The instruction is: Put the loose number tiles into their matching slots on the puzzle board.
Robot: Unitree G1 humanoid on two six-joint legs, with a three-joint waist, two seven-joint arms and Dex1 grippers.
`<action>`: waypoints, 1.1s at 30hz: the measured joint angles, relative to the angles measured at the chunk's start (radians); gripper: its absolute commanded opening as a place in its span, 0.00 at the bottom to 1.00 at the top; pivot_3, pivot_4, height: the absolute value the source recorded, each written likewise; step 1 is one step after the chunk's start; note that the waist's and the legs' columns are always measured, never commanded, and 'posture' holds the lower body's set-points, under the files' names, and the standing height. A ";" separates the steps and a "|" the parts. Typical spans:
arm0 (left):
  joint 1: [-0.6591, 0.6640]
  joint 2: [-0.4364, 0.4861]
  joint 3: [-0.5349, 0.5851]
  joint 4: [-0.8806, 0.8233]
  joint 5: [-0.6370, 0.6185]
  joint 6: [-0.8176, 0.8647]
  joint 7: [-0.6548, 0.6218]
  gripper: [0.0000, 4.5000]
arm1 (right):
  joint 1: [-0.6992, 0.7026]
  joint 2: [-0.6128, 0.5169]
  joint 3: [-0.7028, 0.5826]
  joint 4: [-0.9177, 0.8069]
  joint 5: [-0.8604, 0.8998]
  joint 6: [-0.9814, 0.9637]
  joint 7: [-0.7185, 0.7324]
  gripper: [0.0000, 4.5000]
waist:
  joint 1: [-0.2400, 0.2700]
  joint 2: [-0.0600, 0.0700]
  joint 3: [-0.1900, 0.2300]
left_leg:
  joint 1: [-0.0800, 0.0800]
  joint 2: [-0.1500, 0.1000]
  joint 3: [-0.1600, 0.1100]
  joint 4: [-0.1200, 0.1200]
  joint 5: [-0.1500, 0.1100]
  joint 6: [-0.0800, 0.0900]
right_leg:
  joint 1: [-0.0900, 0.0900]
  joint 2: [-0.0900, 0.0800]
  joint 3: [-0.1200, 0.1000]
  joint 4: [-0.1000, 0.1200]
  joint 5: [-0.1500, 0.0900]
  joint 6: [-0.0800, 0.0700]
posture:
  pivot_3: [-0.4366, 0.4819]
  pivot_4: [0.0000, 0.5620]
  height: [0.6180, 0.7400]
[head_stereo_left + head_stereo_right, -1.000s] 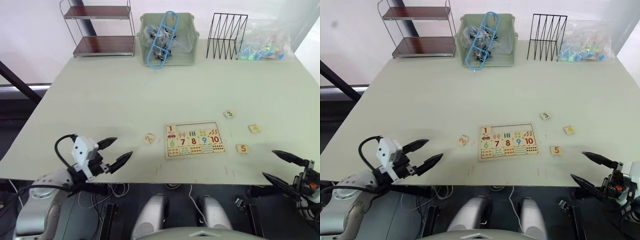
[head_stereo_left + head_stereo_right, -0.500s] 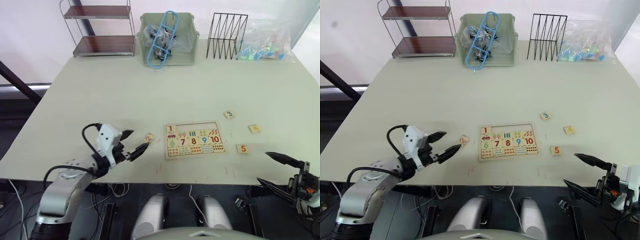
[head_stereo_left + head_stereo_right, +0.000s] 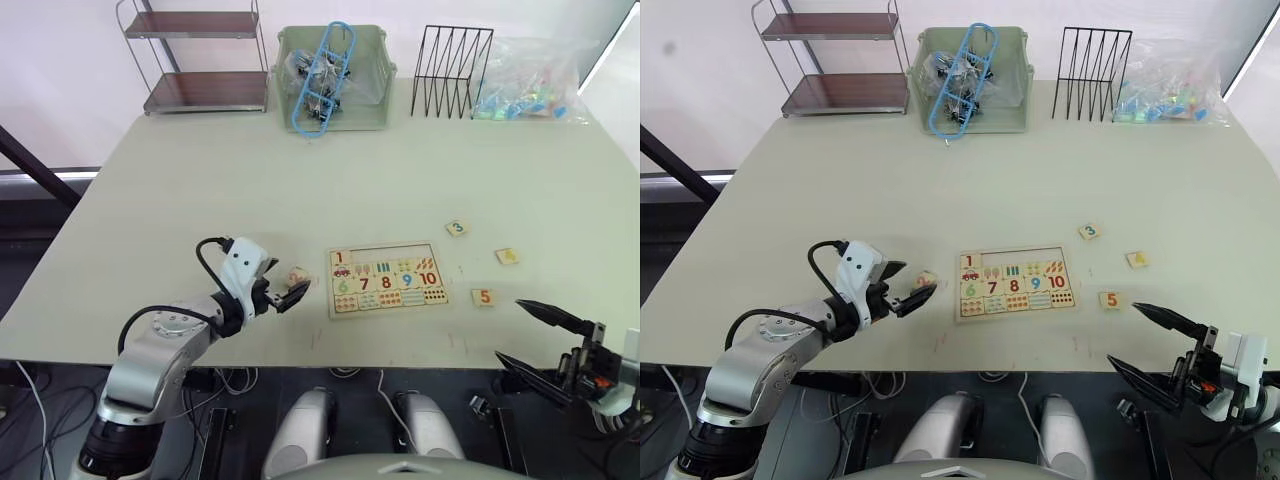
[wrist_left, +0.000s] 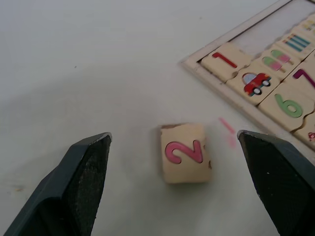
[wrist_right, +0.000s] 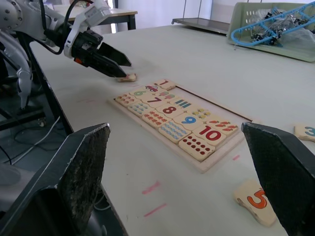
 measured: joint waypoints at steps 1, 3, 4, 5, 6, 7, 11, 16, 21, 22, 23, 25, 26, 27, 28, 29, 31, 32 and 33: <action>0.000 0.003 -0.007 0.001 0.004 0.000 -0.002 0.97 | 0.000 0.000 0.000 -0.004 0.000 0.000 -0.003 1.00 | 0.000 0.000 0.000 | 0.000 0.000 0.000 0.000 0.000 0.000 | 0.000 0.000 0.000 0.000 0.000 0.000 | 0.48 0.27 1.00; 0.000 0.006 -0.014 0.005 0.009 0.001 -0.003 0.97 | -0.001 0.000 0.001 -0.007 0.000 0.000 -0.009 1.00 | 0.001 0.000 0.000 | 0.000 0.000 0.000 0.000 0.000 0.000 | 0.000 0.000 0.000 0.000 0.000 0.000 | 0.48 0.27 1.00; 0.000 0.010 -0.020 0.009 0.014 0.001 -0.004 0.97 | -0.001 0.000 0.001 -0.007 0.000 0.000 -0.010 1.00 | 0.001 0.000 0.000 | 0.000 0.000 0.000 0.000 0.000 0.000 | 0.000 0.000 0.000 0.000 0.000 0.000 | 0.48 0.27 1.00; -0.001 0.014 -0.023 0.011 0.020 0.001 -0.005 0.97 | -0.001 0.000 0.001 -0.007 0.000 0.000 -0.012 1.00 | 0.001 0.000 0.000 | 0.000 0.000 0.000 0.000 0.000 0.000 | 0.000 0.000 0.000 0.000 0.000 0.000 | 0.48 0.27 1.00; -0.003 0.015 -0.024 0.012 0.025 0.001 -0.009 0.97 | -0.001 0.000 0.001 -0.007 0.000 0.000 -0.014 1.00 | 0.001 0.000 0.000 | 0.000 0.000 0.000 0.000 0.000 0.000 | 0.000 0.000 0.000 0.000 0.000 0.000 | 0.48 0.27 1.00; -0.004 0.015 -0.024 0.013 0.026 0.001 -0.013 0.97 | -0.001 0.000 0.001 -0.007 0.000 0.000 -0.015 1.00 | 0.001 0.000 0.000 | 0.000 0.000 0.000 0.000 0.000 0.000 | 0.000 0.000 0.000 0.000 0.000 0.000 | 0.48 0.27 1.00; -0.007 0.016 -0.026 0.019 0.038 -0.003 -0.023 0.97 | 0.000 -0.001 0.001 -0.007 0.000 0.000 -0.013 1.00 | 0.001 0.000 0.000 | 0.000 0.000 0.000 0.000 0.000 0.000 | 0.000 0.000 0.000 0.000 0.000 0.000 | 0.48 0.27 1.00; -0.023 0.017 -0.036 0.036 0.048 -0.008 -0.038 0.92 | 0.001 -0.002 0.001 -0.003 -0.011 -0.009 -0.004 1.00 | 0.002 0.000 0.000 | 0.000 0.000 0.000 0.000 0.000 0.000 | 0.000 -0.001 0.000 0.000 0.000 0.000 | 0.48 0.27 1.00; -0.022 0.020 -0.036 0.037 0.055 -0.007 -0.041 0.48 | 0.006 -0.002 0.001 0.013 -0.020 -0.020 0.006 1.00 | 0.002 0.001 0.000 | 0.000 0.000 0.000 0.000 0.000 0.000 | 0.000 -0.001 0.000 0.000 0.000 0.000 | 0.48 0.27 1.00; -0.021 0.021 -0.036 0.037 0.055 -0.006 -0.043 0.38 | 0.006 -0.002 0.001 0.017 -0.020 -0.023 0.007 1.00 | 0.002 0.001 0.000 | 0.000 0.000 0.000 0.000 0.000 0.000 | 0.000 -0.001 0.000 0.000 0.000 0.000 | 0.48 0.27 1.00; -0.020 0.021 -0.036 0.037 0.055 -0.006 -0.044 0.29 | 0.006 -0.002 0.001 0.019 -0.020 -0.028 0.008 1.00 | 0.002 0.001 0.000 | 0.000 0.000 0.000 0.000 0.000 0.000 | 0.000 -0.001 0.000 0.000 0.000 0.000 | 0.48 0.27 1.00; -0.019 0.023 -0.036 0.037 0.055 -0.007 -0.050 0.20 | 0.005 -0.002 0.001 0.022 -0.020 -0.031 0.012 1.00 | 0.002 0.001 -0.001 | 0.000 0.000 0.000 0.000 0.000 0.000 | 0.000 -0.001 0.000 0.000 0.000 0.000 | 0.48 0.27 1.00; -0.017 0.024 -0.036 0.037 0.055 -0.010 -0.054 0.21 | 0.005 -0.002 0.001 0.026 -0.020 -0.032 0.014 1.00 | 0.002 0.001 -0.001 | 0.000 0.000 0.000 0.000 0.000 0.000 | 0.000 -0.001 0.000 0.000 0.000 0.000 | 0.48 0.27 1.00; -0.016 0.025 -0.036 0.037 0.055 -0.011 -0.056 0.21 | 0.005 -0.002 0.001 0.028 -0.020 -0.033 0.014 1.00 | 0.002 0.001 -0.001 | 0.000 0.000 0.000 0.000 0.000 0.000 | 0.000 -0.001 0.000 0.000 0.000 0.000 | 0.48 0.27 1.00; -0.015 0.028 -0.036 0.037 0.055 -0.012 -0.060 0.21 | 0.005 -0.002 0.001 0.030 -0.020 -0.036 0.016 1.00 | 0.001 0.001 -0.001 | 0.000 0.000 0.000 0.000 0.000 0.000 | 0.000 -0.001 0.000 0.000 0.000 0.000 | 0.48 0.27 1.00; -0.014 0.028 -0.036 0.037 0.055 -0.013 -0.061 0.21 | 0.005 -0.002 0.001 0.030 -0.020 -0.036 0.017 1.00 | 0.001 0.001 -0.001 | 0.000 0.000 0.000 0.000 0.000 0.000 | 0.000 -0.001 0.000 0.000 0.000 0.000 | 0.48 0.27 1.00; -0.012 0.036 -0.039 0.037 0.057 -0.026 -0.074 0.21 | 0.005 -0.002 0.001 0.031 -0.020 -0.038 0.023 1.00 | 0.001 0.001 -0.001 | 0.000 0.000 0.000 0.000 0.000 0.000 | 0.000 -0.001 0.000 0.000 0.000 0.000 | 0.48 0.27 1.00; -0.012 0.038 -0.040 0.037 0.058 -0.028 -0.076 0.21 | 0.004 -0.002 0.001 0.031 -0.020 -0.038 0.024 1.00 | 0.001 0.001 -0.001 | 0.000 0.000 0.000 0.000 0.000 0.000 | 0.000 -0.001 0.000 0.000 0.000 0.000 | 0.48 0.27 1.00; -0.013 0.044 -0.043 0.038 0.059 -0.034 -0.085 0.21 | 0.004 -0.002 0.001 0.032 -0.020 -0.038 0.024 1.00 | 0.001 0.001 -0.001 | 0.000 0.000 0.000 0.000 0.000 0.000 | 0.000 -0.001 0.000 0.000 0.000 0.000 | 0.48 0.27 1.00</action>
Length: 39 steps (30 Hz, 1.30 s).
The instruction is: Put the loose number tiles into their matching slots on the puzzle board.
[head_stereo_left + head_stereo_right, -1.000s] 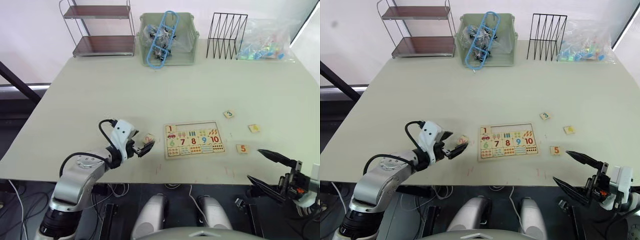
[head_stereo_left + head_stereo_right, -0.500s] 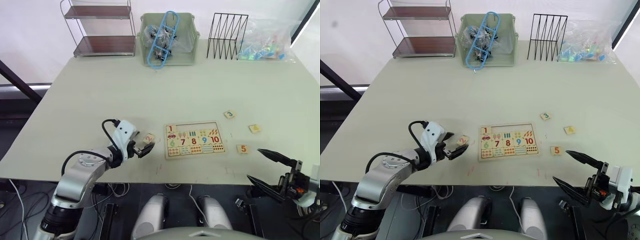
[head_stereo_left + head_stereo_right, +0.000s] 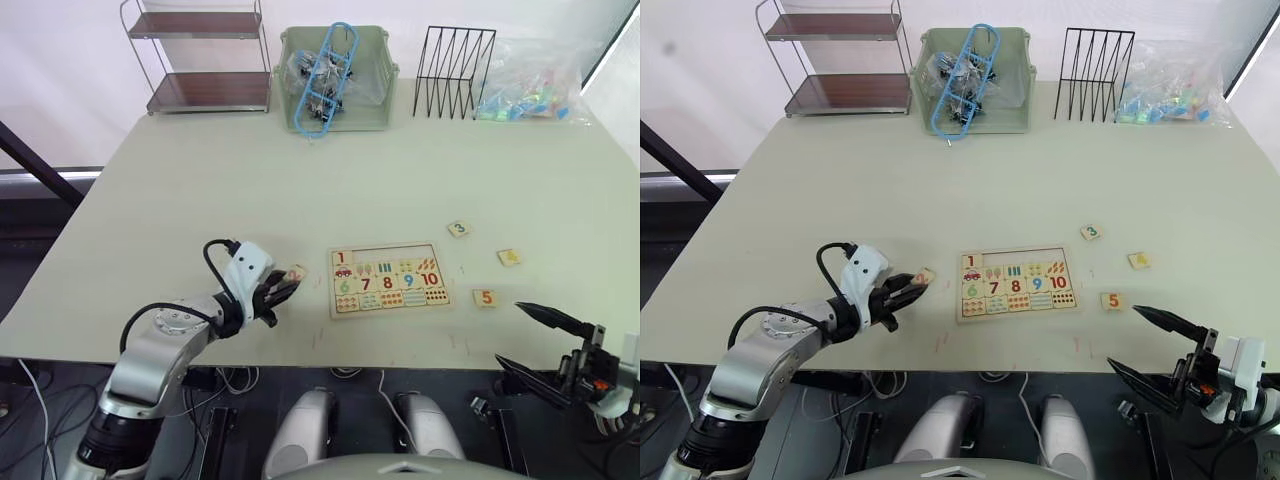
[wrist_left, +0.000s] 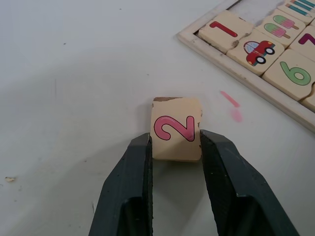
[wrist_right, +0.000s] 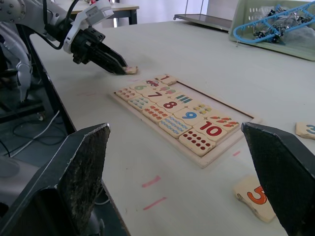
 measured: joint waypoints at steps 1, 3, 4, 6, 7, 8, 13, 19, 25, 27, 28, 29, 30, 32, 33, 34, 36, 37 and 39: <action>-0.001 0.008 -0.003 0.004 0.002 -0.009 -0.011 0.21 | -0.001 0.000 0.000 0.000 0.000 0.000 0.000 1.00 | 0.000 0.000 0.000 | 0.000 0.000 0.000 0.000 0.000 0.000 | 0.000 0.000 0.000 0.000 0.000 0.000 | 0.48 0.27 1.00; -0.009 0.021 -0.007 0.015 0.005 -0.021 -0.035 0.21 | -0.001 0.000 0.003 0.000 0.000 0.000 -0.001 1.00 | 0.000 0.000 0.000 | 0.000 0.000 0.000 0.000 0.000 0.000 | 0.000 0.000 0.000 0.000 0.000 0.000 | 0.48 0.27 1.00; -0.011 0.024 -0.008 0.018 0.005 -0.022 -0.040 0.21 | -0.001 0.000 0.004 0.000 0.000 0.000 -0.001 1.00 | 0.000 0.000 0.000 | 0.000 0.000 0.000 0.000 0.000 0.000 | 0.000 0.000 0.000 0.000 0.000 0.000 | 0.48 0.27 1.00; -0.025 0.049 -0.013 0.032 0.006 -0.034 -0.073 0.21 | 0.000 0.003 0.007 -0.001 0.000 0.000 -0.002 1.00 | 0.000 0.000 0.000 | 0.000 0.000 0.000 0.000 0.000 0.000 | 0.000 0.000 0.000 0.000 0.000 0.000 | 0.48 0.27 1.00; -0.038 0.072 -0.015 0.046 0.006 -0.040 -0.102 0.21 | 0.002 0.005 0.009 -0.004 0.000 0.000 -0.003 1.00 | 0.000 0.000 0.000 | 0.000 0.000 0.000 0.000 0.000 0.000 | 0.000 0.000 0.000 0.000 0.000 0.000 | 0.48 0.27 1.00; -0.045 0.080 -0.015 0.051 0.006 -0.043 -0.114 0.21 | 0.003 0.006 0.010 -0.004 0.000 0.000 -0.003 1.00 | 0.000 0.000 0.000 | 0.000 0.000 0.000 0.000 0.000 0.000 | 0.000 0.000 0.000 0.000 0.000 0.000 | 0.48 0.27 1.00; -0.125 0.146 -0.021 0.077 0.005 -0.067 -0.221 0.21 | 0.008 0.015 0.023 -0.009 0.000 0.000 -0.013 1.00 | -0.001 0.000 0.000 | -0.001 0.000 0.000 0.000 0.000 0.000 | -0.001 0.000 0.000 0.000 0.000 0.000 | 0.48 0.27 1.00; -0.301 0.190 -0.077 0.118 0.007 -0.084 -0.362 0.21 | 0.021 0.057 0.038 -0.017 0.001 -0.016 -0.033 1.00 | 0.000 0.000 0.001 | -0.001 0.000 0.000 0.000 0.000 0.000 | -0.001 0.001 -0.001 0.000 0.000 0.000 | 0.48 0.27 1.00; -0.432 0.187 -0.167 0.217 0.038 -0.130 -0.458 0.21 | 0.035 0.077 0.042 -0.023 0.000 -0.034 -0.053 1.00 | -0.003 0.000 0.001 | -0.001 0.000 0.000 0.000 0.000 0.000 | -0.001 0.002 0.000 0.000 0.001 0.001 | 0.48 0.27 1.00; -0.478 0.179 -0.208 0.248 0.061 -0.149 -0.491 0.21 | 0.041 0.081 0.044 -0.037 0.000 -0.037 -0.062 1.00 | -0.001 -0.001 0.001 | -0.001 0.000 0.000 0.000 0.000 0.000 | 0.000 0.003 0.000 0.000 0.001 0.001 | 0.48 0.27 1.00; -0.495 0.175 -0.221 0.260 0.069 -0.157 -0.502 0.21 | 0.043 0.084 0.044 -0.044 0.000 -0.039 -0.065 1.00 | -0.001 -0.001 0.001 | -0.001 0.000 0.000 0.000 0.000 0.000 | 0.000 0.003 0.000 0.000 0.001 0.001 | 0.48 0.27 1.00; -0.516 0.164 -0.232 0.275 0.075 -0.166 -0.514 0.21 | 0.045 0.086 0.044 -0.049 0.000 -0.040 -0.069 1.00 | -0.001 -0.001 0.001 | -0.001 0.000 0.000 0.000 0.000 0.000 | 0.000 0.003 0.000 0.000 0.001 0.002 | 0.48 0.27 1.00; -0.537 0.156 -0.245 0.286 0.080 -0.169 -0.523 0.21 | 0.047 0.088 0.044 -0.050 0.000 -0.041 -0.073 1.00 | -0.002 -0.001 0.001 | -0.001 0.000 0.000 0.000 0.000 0.000 | -0.001 0.003 0.000 0.000 0.001 0.002 | 0.48 0.27 1.00; -0.574 0.135 -0.263 0.310 0.091 -0.168 -0.538 0.21 | 0.050 0.093 0.045 -0.050 0.000 -0.042 -0.081 1.00 | -0.002 -0.001 0.001 | -0.001 0.000 0.000 0.000 0.000 0.000 | 0.000 0.003 -0.001 0.000 0.002 0.003 | 0.48 0.27 1.00; -0.600 0.121 -0.279 0.326 0.102 -0.168 -0.547 0.21 | 0.052 0.097 0.047 -0.051 -0.002 -0.044 -0.087 1.00 | -0.002 -0.001 0.001 | -0.001 0.000 0.000 0.001 0.000 0.000 | 0.000 0.003 0.000 0.000 0.002 0.003 | 0.48 0.27 1.00; -0.616 0.113 -0.292 0.334 0.108 -0.169 -0.555 0.21 | 0.052 0.099 0.051 -0.054 -0.003 -0.045 -0.090 1.00 | -0.003 -0.001 0.001 | -0.001 0.000 0.000 0.001 0.000 0.000 | 0.000 0.003 0.000 0.000 0.002 0.004 | 0.48 0.27 1.00; -0.638 0.099 -0.311 0.352 0.125 -0.174 -0.568 0.21 | 0.057 0.105 0.056 -0.062 -0.005 -0.047 -0.098 1.00 | -0.004 -0.001 0.001 | -0.001 0.000 0.000 0.001 0.000 0.000 | 0.000 0.004 0.000 0.000 0.002 0.004 | 0.48 0.27 1.00; -0.656 0.091 -0.331 0.365 0.144 -0.180 -0.572 0.21 | 0.059 0.106 0.060 -0.066 -0.007 -0.048 -0.104 1.00 | -0.004 -0.001 0.001 | -0.001 0.000 0.000 0.001 0.000 0.000 | 0.000 0.004 0.000 0.000 0.002 0.004 | 0.48 0.27 1.00; -0.676 0.074 -0.355 0.379 0.174 -0.195 -0.577 0.21 | 0.059 0.108 0.070 -0.078 -0.010 -0.050 -0.112 1.00 | -0.004 -0.001 0.001 | -0.001 0.000 0.000 0.001 0.000 0.000 | 0.000 0.004 0.000 0.000 0.002 0.004 | 0.48 0.27 1.00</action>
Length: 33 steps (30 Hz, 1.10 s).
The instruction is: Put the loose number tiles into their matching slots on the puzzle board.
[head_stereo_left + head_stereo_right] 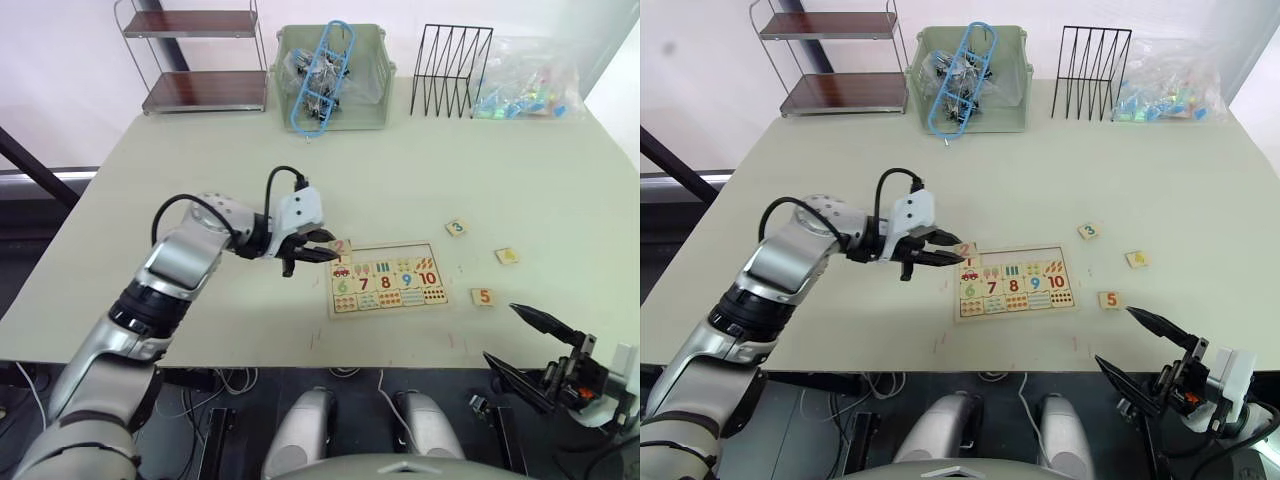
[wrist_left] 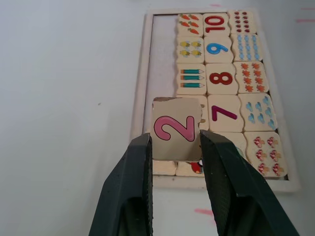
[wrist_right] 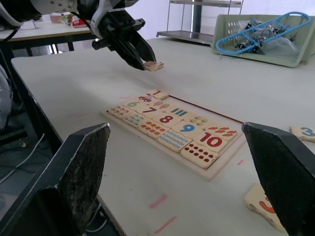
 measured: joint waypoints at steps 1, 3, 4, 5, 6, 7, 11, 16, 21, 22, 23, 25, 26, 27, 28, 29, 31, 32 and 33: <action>-0.012 -0.006 -0.017 0.015 0.016 -0.011 -0.006 0.21 | -0.001 0.000 0.002 -0.004 -0.001 0.000 -0.007 1.00 | 0.000 0.000 0.000 | 0.000 0.000 0.000 0.000 0.000 0.000 | 0.000 0.000 0.000 0.000 0.000 0.000 | 0.48 0.27 1.00; -0.026 -0.024 -0.031 0.038 0.040 -0.027 -0.014 0.21 | -0.001 0.000 0.004 -0.010 -0.002 0.000 -0.020 1.00 | 0.001 0.000 0.000 | 0.000 0.000 0.000 0.000 0.000 0.000 | 0.000 0.000 0.000 0.000 0.000 0.000 | 0.48 0.27 1.00; -0.041 -0.034 -0.043 0.057 0.051 -0.035 -0.018 0.21 | -0.002 0.000 0.004 -0.013 -0.002 0.000 -0.025 1.00 | 0.001 0.000 0.000 | 0.000 0.000 0.000 0.000 0.000 0.000 | 0.000 0.000 0.000 0.000 0.000 0.000 | 0.48 0.27 1.00; -0.050 -0.039 -0.049 0.067 0.055 -0.040 -0.019 0.21 | -0.003 -0.001 0.005 -0.014 -0.002 0.000 -0.029 1.00 | 0.002 0.000 0.000 | 0.000 0.000 0.000 0.000 0.000 0.000 | 0.000 0.000 0.000 0.000 0.000 0.000 | 0.48 0.27 1.00; -0.076 -0.057 -0.060 0.093 0.070 -0.047 -0.028 0.21 | -0.006 -0.001 0.006 -0.018 -0.002 0.000 -0.038 1.00 | 0.003 0.000 0.000 | 0.000 0.000 0.000 0.001 0.000 0.000 | 0.000 0.000 0.000 0.000 0.000 0.000 | 0.48 0.27 1.00; -0.091 -0.067 -0.062 0.106 0.080 -0.049 -0.031 0.21 | -0.008 -0.001 0.007 -0.021 -0.002 0.000 -0.041 1.00 | 0.003 -0.001 0.000 | -0.001 0.000 0.000 0.001 0.000 0.000 | 0.000 0.000 -0.001 0.000 0.000 0.000 | 0.48 0.27 1.00; -0.130 -0.081 -0.065 0.136 0.109 -0.057 -0.051 0.21 | -0.010 -0.005 0.007 -0.026 -0.002 0.001 -0.053 1.00 | -0.001 -0.001 0.000 | 0.000 0.000 0.000 0.001 0.000 0.000 | 0.000 0.001 0.000 0.000 0.000 0.001 | 0.48 0.27 1.00; -0.153 -0.103 -0.099 0.155 0.134 -0.027 -0.090 0.21 | -0.012 -0.012 0.007 -0.027 -0.002 0.004 -0.062 1.00 | 0.001 -0.001 0.000 | -0.001 0.000 0.000 0.001 0.000 0.000 | 0.000 0.001 0.000 0.000 0.000 0.001 | 0.48 0.27 1.00; -0.199 -0.126 -0.122 0.183 0.177 0.012 -0.097 0.21 | -0.016 -0.015 0.014 -0.027 -0.002 0.005 -0.062 1.00 | 0.000 -0.001 0.000 | 0.000 0.000 0.000 0.002 0.000 0.000 | 0.001 0.001 0.000 0.000 0.000 0.001 | 0.48 0.27 1.00; -0.204 -0.130 -0.135 0.183 0.190 0.020 -0.096 0.21 | -0.017 -0.015 0.014 -0.027 -0.002 0.005 -0.062 1.00 | 0.000 -0.001 0.000 | 0.000 0.000 0.000 0.002 0.000 0.000 | 0.001 0.001 0.000 0.000 0.000 0.001 | 0.48 0.27 1.00; -0.206 -0.135 -0.143 0.185 0.205 0.029 -0.096 0.21 | -0.019 -0.015 0.014 -0.026 -0.002 0.005 -0.062 1.00 | 0.000 -0.001 0.000 | 0.000 0.000 0.000 0.002 0.000 0.000 | 0.001 0.001 0.000 0.000 0.000 0.001 | 0.48 0.27 1.00; -0.207 -0.137 -0.159 0.190 0.217 0.035 -0.097 0.21 | -0.021 -0.015 0.014 -0.024 -0.003 0.004 -0.062 1.00 | 0.000 -0.001 0.000 | 0.000 0.000 0.000 0.002 0.000 0.000 | 0.001 0.001 0.000 0.000 0.000 0.001 | 0.48 0.27 1.00; -0.209 -0.140 -0.168 0.192 0.227 0.041 -0.099 0.21 | -0.021 -0.015 0.014 -0.020 -0.003 0.002 -0.062 1.00 | 0.000 -0.001 0.000 | 0.000 0.000 0.000 0.002 0.000 0.000 | 0.001 0.001 0.000 0.001 0.000 0.001 | 0.48 0.27 1.00; -0.210 -0.145 -0.175 0.193 0.231 0.049 -0.104 0.21 | -0.021 -0.015 0.014 -0.016 -0.005 -0.001 -0.061 1.00 | 0.000 -0.001 0.000 | 0.000 0.000 0.000 0.002 0.000 0.000 | 0.001 0.001 0.000 0.001 0.000 0.001 | 0.48 0.27 1.00; -0.212 -0.148 -0.178 0.193 0.239 0.056 -0.109 0.21 | -0.021 -0.015 0.014 -0.014 -0.008 -0.005 -0.061 1.00 | 0.000 -0.001 0.000 | -0.001 0.000 0.000 0.002 0.000 0.000 | 0.001 0.001 0.000 0.001 0.000 0.001 | 0.48 0.27 1.00; -0.218 -0.150 -0.183 0.194 0.247 0.066 -0.113 0.21 | -0.021 -0.014 0.015 -0.012 -0.010 -0.009 -0.060 1.00 | 0.000 -0.001 0.000 | 0.000 0.000 0.000 0.002 0.000 0.000 | 0.001 0.001 0.000 0.001 0.000 0.001 | 0.48 0.27 1.00; -0.238 -0.153 -0.201 0.202 0.268 0.093 -0.114 0.21 | -0.021 -0.009 0.016 -0.008 -0.012 -0.016 -0.060 1.00 | 0.000 -0.001 0.000 | 0.000 0.000 0.000 0.002 0.000 0.000 | 0.001 0.001 0.000 0.001 0.000 0.001 | 0.48 0.27 1.00; -0.241 -0.153 -0.206 0.204 0.273 0.099 -0.115 0.21 | -0.021 -0.007 0.017 -0.007 -0.013 -0.019 -0.060 1.00 | 0.000 -0.001 0.000 | 0.000 0.000 0.000 0.002 0.000 0.000 | 0.001 0.001 0.000 0.001 0.000 0.001 | 0.48 0.27 1.00; -0.243 -0.157 -0.210 0.205 0.284 0.111 -0.115 0.21 | -0.021 -0.004 0.017 -0.005 -0.014 -0.026 -0.061 1.00 | 0.000 -0.001 0.000 | 0.000 0.000 0.000 0.002 0.000 0.000 | 0.001 0.001 0.000 0.001 0.000 0.001 | 0.48 0.27 1.00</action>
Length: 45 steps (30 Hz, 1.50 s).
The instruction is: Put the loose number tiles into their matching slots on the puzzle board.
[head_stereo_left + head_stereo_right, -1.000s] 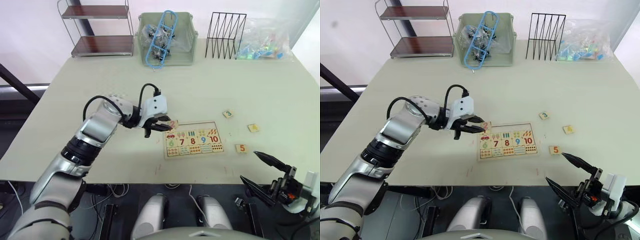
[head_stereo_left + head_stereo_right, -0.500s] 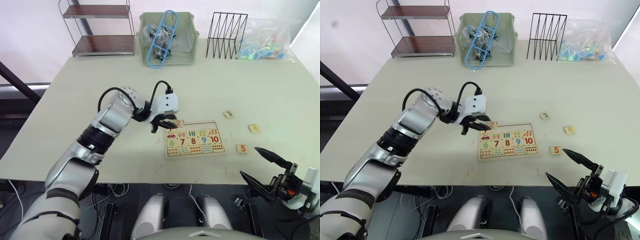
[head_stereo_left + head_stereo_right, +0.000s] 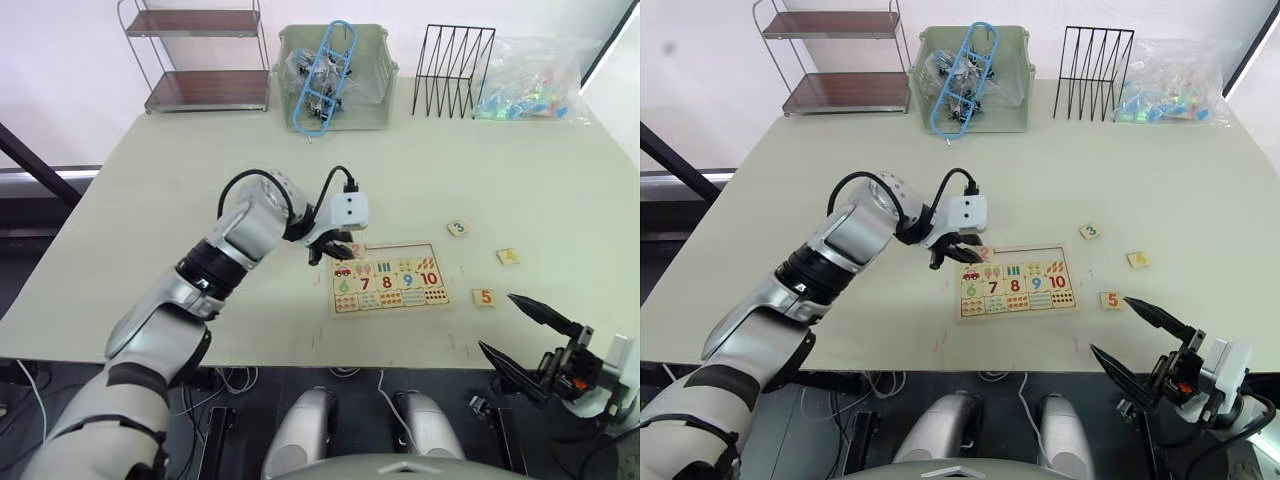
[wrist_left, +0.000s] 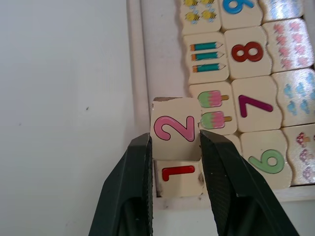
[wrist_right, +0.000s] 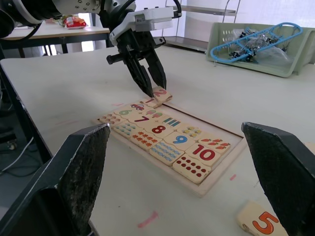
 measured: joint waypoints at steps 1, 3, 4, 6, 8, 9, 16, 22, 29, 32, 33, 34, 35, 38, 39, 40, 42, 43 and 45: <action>-0.002 -0.005 -0.006 0.004 0.005 0.011 0.000 0.21 | 0.000 0.004 0.001 0.003 -0.001 -0.004 0.000 1.00 | 0.000 0.000 0.000 | 0.000 0.000 0.000 0.000 0.000 0.000 | 0.000 0.000 0.000 0.000 0.000 0.000 | 0.48 0.27 1.00; -0.003 -0.018 -0.009 0.010 0.014 0.030 -0.001 0.21 | 0.000 0.007 0.006 0.006 -0.007 -0.005 0.000 1.00 | 0.000 0.000 0.000 | 0.000 0.000 0.000 0.000 0.000 0.000 | 0.000 0.000 0.000 0.000 0.000 0.000 | 0.48 0.27 1.00; -0.005 -0.023 -0.010 0.013 0.021 0.035 -0.001 0.21 | 0.000 0.007 0.007 0.006 -0.009 -0.007 0.000 1.00 | 0.000 0.000 0.000 | 0.000 0.000 0.000 0.000 0.000 0.000 | 0.000 0.000 0.000 0.000 0.000 0.000 | 0.48 0.27 1.00; -0.020 -0.036 -0.014 0.034 0.026 0.043 -0.003 0.21 | 0.002 0.009 0.006 0.009 -0.009 -0.013 0.001 1.00 | 0.001 0.000 0.000 | 0.000 0.000 0.000 0.000 0.000 0.000 | 0.000 0.000 0.000 0.000 0.000 0.000 | 0.48 0.27 1.00; -0.047 -0.055 -0.022 0.058 0.039 0.050 -0.004 0.21 | 0.002 0.011 0.007 0.012 -0.009 -0.023 0.002 1.00 | 0.003 0.000 0.000 | 0.000 0.000 0.000 0.000 0.000 0.000 | 0.000 0.000 0.000 0.000 0.000 0.000 | 0.48 0.27 1.00; -0.059 -0.064 -0.027 0.068 0.041 0.051 -0.004 0.21 | 0.003 0.011 0.007 0.013 -0.009 -0.025 0.002 1.00 | 0.002 0.000 0.000 | 0.000 0.000 0.000 0.000 0.000 0.000 | 0.000 0.000 0.000 0.000 0.000 0.000 | 0.48 0.27 1.00; -0.076 -0.094 -0.046 0.095 0.050 0.050 -0.012 0.21 | 0.009 0.011 0.007 0.015 -0.009 -0.031 0.000 1.00 | -0.002 0.000 0.000 | 0.000 0.000 0.000 0.000 0.000 0.000 | 0.000 0.000 0.000 0.000 0.000 0.000 | 0.48 0.27 1.00; -0.083 -0.097 -0.056 0.103 0.073 0.053 -0.024 0.21 | 0.009 0.011 0.007 0.015 -0.009 -0.031 -0.005 1.00 | 0.000 0.000 0.000 | 0.000 0.000 0.000 0.000 0.000 0.000 | 0.000 0.000 0.000 0.000 0.000 0.000 | 0.48 0.27 1.00; -0.083 -0.103 -0.074 0.104 0.085 0.075 -0.039 0.21 | 0.007 0.010 0.007 0.015 -0.009 -0.030 -0.012 1.00 | 0.000 0.000 0.000 | 0.000 0.000 0.000 0.000 0.000 0.000 | 0.000 0.000 0.000 0.000 0.000 0.000 | 0.48 0.27 1.00; -0.083 -0.104 -0.075 0.104 0.089 0.082 -0.042 0.21 | 0.002 0.010 0.007 0.015 -0.009 -0.030 -0.015 1.00 | 0.000 0.000 0.000 | 0.000 0.000 0.000 0.000 0.000 0.000 | 0.000 0.000 0.000 0.000 0.000 0.000 | 0.48 0.27 1.00; -0.083 -0.104 -0.076 0.104 0.089 0.084 -0.042 0.21 | 0.001 0.010 0.007 0.015 -0.009 -0.030 -0.015 1.00 | 0.000 0.000 0.000 | 0.000 0.000 0.000 0.000 0.000 0.000 | 0.000 0.000 0.000 0.000 0.000 0.000 | 0.48 0.27 1.00; -0.083 -0.106 -0.076 0.105 0.090 0.086 -0.042 0.21 | 0.001 0.010 0.007 0.015 -0.009 -0.030 -0.015 1.00 | 0.000 0.000 0.000 | 0.000 0.000 0.000 0.000 0.000 0.000 | 0.000 0.000 0.000 0.000 0.000 0.000 | 0.48 0.27 1.00; -0.083 -0.107 -0.076 0.105 0.091 0.087 -0.041 0.21 | 0.000 0.010 0.008 0.015 -0.009 -0.030 -0.015 1.00 | 0.000 0.000 0.000 | 0.000 0.000 0.000 0.000 0.000 0.000 | 0.000 0.000 0.000 0.000 0.000 0.000 | 0.48 0.27 1.00; -0.083 -0.111 -0.076 0.111 0.096 0.087 -0.040 0.21 | 0.000 0.010 0.012 0.015 -0.011 -0.030 -0.015 1.00 | 0.000 0.000 0.000 | 0.000 0.000 0.000 0.000 0.000 0.000 | 0.000 0.000 0.000 0.000 0.000 0.000 | 0.48 0.27 1.00; -0.083 -0.114 -0.076 0.115 0.097 0.087 -0.039 0.21 | 0.001 0.010 0.017 0.015 -0.013 -0.030 -0.015 1.00 | 0.000 0.000 0.000 | 0.000 0.000 0.000 0.000 0.000 0.000 | 0.000 0.000 0.000 0.000 0.000 0.000 | 0.48 0.27 1.00; -0.083 -0.117 -0.076 0.119 0.098 0.087 -0.039 0.21 | 0.001 0.010 0.022 0.015 -0.015 -0.031 -0.015 1.00 | 0.000 0.000 0.000 | 0.000 0.000 0.000 0.000 0.000 0.000 | 0.000 0.000 0.000 0.000 0.000 0.000 | 0.48 0.27 1.00; -0.084 -0.120 -0.076 0.121 0.099 0.087 -0.036 0.21 | 0.002 0.010 0.025 0.015 -0.016 -0.031 -0.015 1.00 | 0.000 0.000 0.000 | 0.000 0.000 0.000 0.000 0.000 0.000 | 0.000 0.000 0.000 0.000 0.000 0.000 | 0.48 0.27 1.00; -0.085 -0.122 -0.076 0.123 0.101 0.087 -0.032 0.21 | 0.004 0.010 0.026 0.015 -0.017 -0.032 -0.015 1.00 | 0.001 0.000 0.000 | 0.000 0.000 0.000 0.000 0.000 0.000 | 0.000 0.000 0.000 0.000 0.000 0.000 | 0.48 0.27 1.00; -0.085 -0.125 -0.076 0.126 0.101 0.085 -0.030 0.21 | 0.008 0.010 0.026 0.015 -0.017 -0.032 -0.015 1.00 | 0.001 0.000 0.000 | 0.000 0.000 0.000 0.000 0.000 0.000 | 0.000 0.000 0.000 0.000 0.000 0.000 | 0.48 0.27 1.00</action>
